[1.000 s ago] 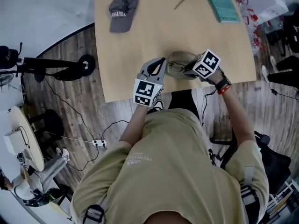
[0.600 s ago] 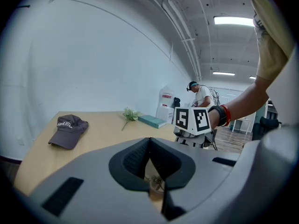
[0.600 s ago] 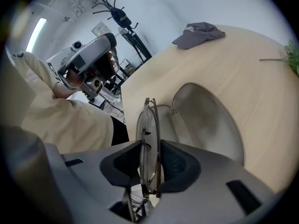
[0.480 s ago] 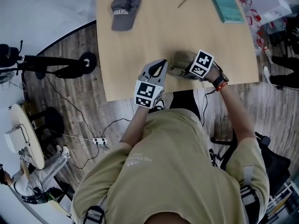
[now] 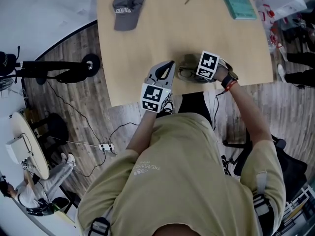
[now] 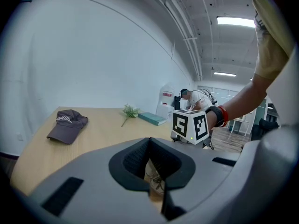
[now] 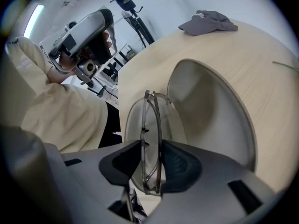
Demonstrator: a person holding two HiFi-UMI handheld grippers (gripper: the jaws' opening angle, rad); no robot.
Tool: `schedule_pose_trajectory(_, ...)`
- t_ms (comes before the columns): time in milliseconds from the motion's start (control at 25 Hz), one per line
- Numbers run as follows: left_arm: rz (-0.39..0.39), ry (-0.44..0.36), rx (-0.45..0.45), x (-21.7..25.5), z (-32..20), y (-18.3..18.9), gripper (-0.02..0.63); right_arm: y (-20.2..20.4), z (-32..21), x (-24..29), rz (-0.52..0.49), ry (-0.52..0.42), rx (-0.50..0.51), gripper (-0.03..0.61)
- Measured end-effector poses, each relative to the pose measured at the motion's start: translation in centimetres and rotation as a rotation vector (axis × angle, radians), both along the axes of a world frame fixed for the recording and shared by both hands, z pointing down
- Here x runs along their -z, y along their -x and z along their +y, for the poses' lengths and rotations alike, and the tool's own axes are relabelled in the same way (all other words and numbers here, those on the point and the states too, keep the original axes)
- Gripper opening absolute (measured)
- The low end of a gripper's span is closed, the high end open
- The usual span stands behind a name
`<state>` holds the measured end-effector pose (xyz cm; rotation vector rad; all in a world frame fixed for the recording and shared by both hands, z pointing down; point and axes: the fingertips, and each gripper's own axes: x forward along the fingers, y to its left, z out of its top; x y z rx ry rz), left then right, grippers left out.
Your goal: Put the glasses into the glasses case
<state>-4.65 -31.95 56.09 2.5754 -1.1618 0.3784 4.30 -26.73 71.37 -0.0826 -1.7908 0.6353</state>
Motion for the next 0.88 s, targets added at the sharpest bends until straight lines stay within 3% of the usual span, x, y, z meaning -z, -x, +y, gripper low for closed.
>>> schedule_pose_trajectory(480,0.004,0.013,0.001,-0.7,0.0,0.2,0.021,0.0,-0.7,0.1,0.022,-0.083,0.044,0.207)
schedule_pose_trajectory(600,0.002,0.014,-0.001,-0.7,0.1,0.1,0.021,-0.1,-1.2,0.5,0.014,-0.118,0.028,0.231)
schedule_pose_trajectory(720,0.002,0.011,-0.001,-0.7,0.2,-0.1,0.021,-0.4,-1.5,1.1,-0.004,-0.141,0.018,0.307)
schedule_pose_trajectory(880,0.006,0.002,-0.005,-0.2,0.4,-0.3,0.021,-0.5,-1.9,2.3,-0.036,-0.157,-0.046,0.319)
